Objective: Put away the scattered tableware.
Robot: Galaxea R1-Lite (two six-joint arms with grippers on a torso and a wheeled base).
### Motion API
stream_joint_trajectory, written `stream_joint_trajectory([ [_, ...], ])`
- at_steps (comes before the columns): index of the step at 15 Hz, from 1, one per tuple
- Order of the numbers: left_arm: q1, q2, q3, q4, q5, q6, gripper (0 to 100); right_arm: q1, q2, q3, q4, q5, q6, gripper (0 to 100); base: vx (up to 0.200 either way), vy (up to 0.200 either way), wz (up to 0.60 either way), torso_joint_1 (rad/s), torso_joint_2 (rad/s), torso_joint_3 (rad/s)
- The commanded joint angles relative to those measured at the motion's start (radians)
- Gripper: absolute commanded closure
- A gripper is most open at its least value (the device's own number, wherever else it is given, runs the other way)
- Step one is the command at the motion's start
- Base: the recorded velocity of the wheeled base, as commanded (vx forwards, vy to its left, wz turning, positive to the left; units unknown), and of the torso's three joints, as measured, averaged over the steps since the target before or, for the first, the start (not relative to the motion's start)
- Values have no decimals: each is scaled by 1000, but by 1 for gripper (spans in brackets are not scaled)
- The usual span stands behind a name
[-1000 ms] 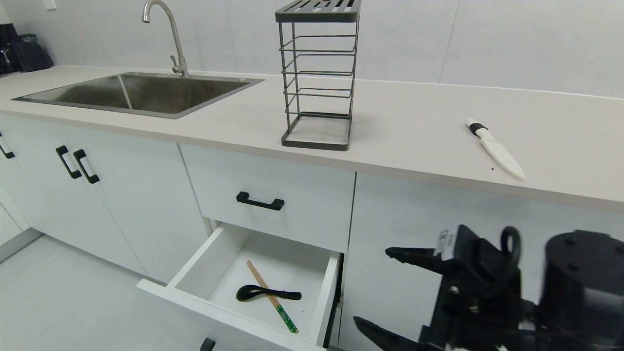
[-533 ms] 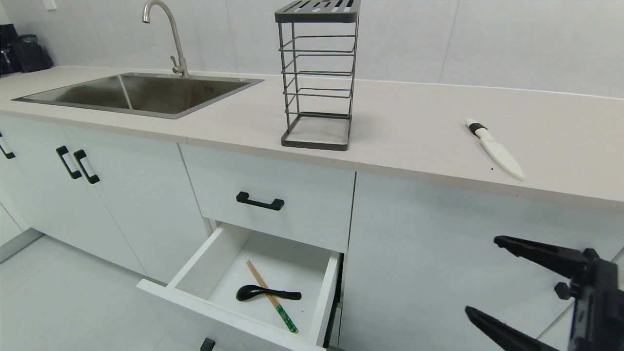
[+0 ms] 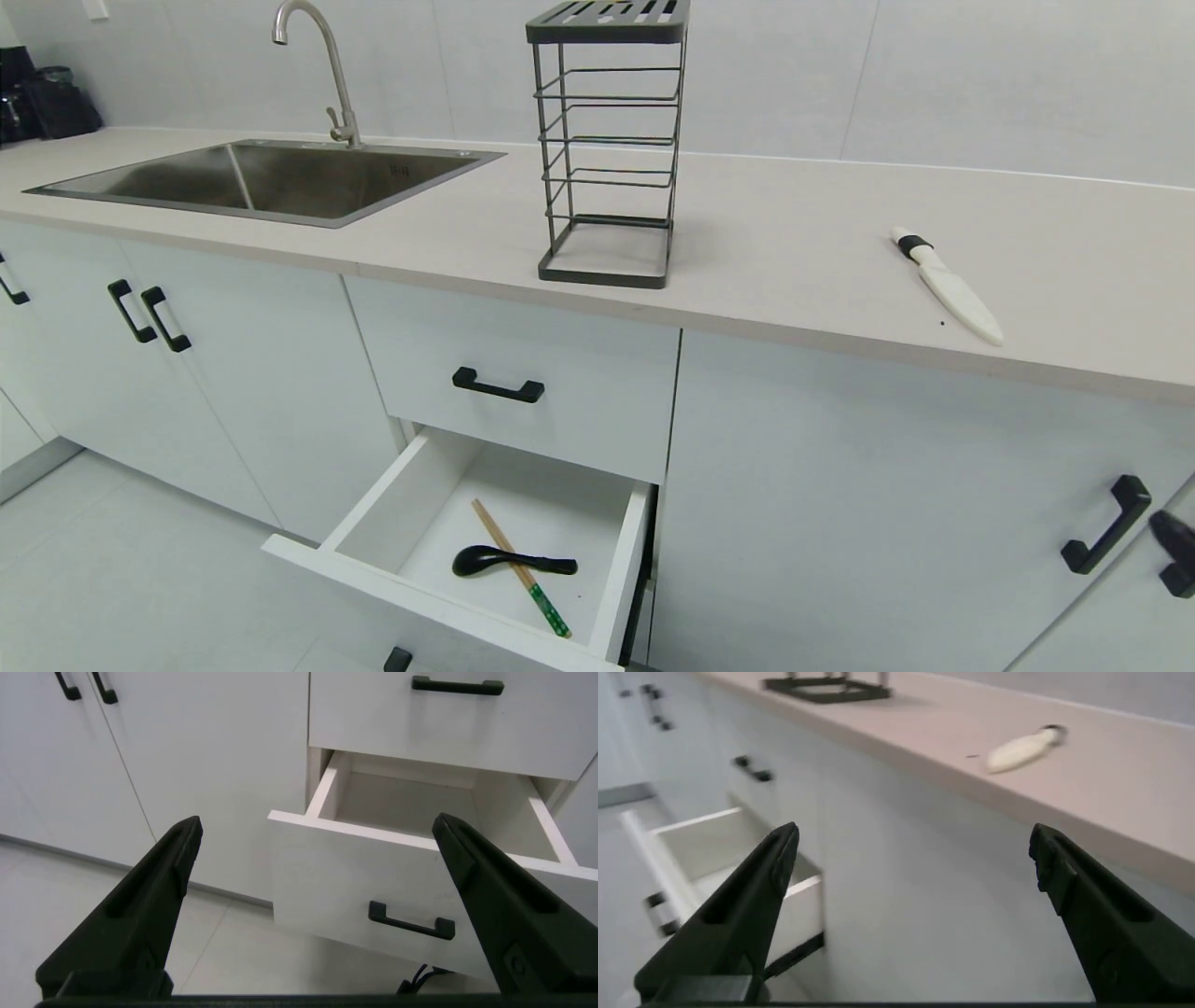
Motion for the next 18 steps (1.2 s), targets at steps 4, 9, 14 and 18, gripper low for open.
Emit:
stream_joint_trajectory([
  [4,0,1,0,0,0,0,0,-359,-442,11,235,147,0,0,0,0,0,0,0,0],
  [9,0,1,0,0,-3,0,0,-372,-555,56,270,150,-33,0,0,0,0,0,0,0],
  [14,2,1,0,-16,-20,6,0,-372,-557,151,341,164,-69,0,0,0,0,0,0,0],
  [18,2,6,-196,-224,-23,-7,0,-372,-557,151,554,20,10,0,0,0,0,0,0,0],
])
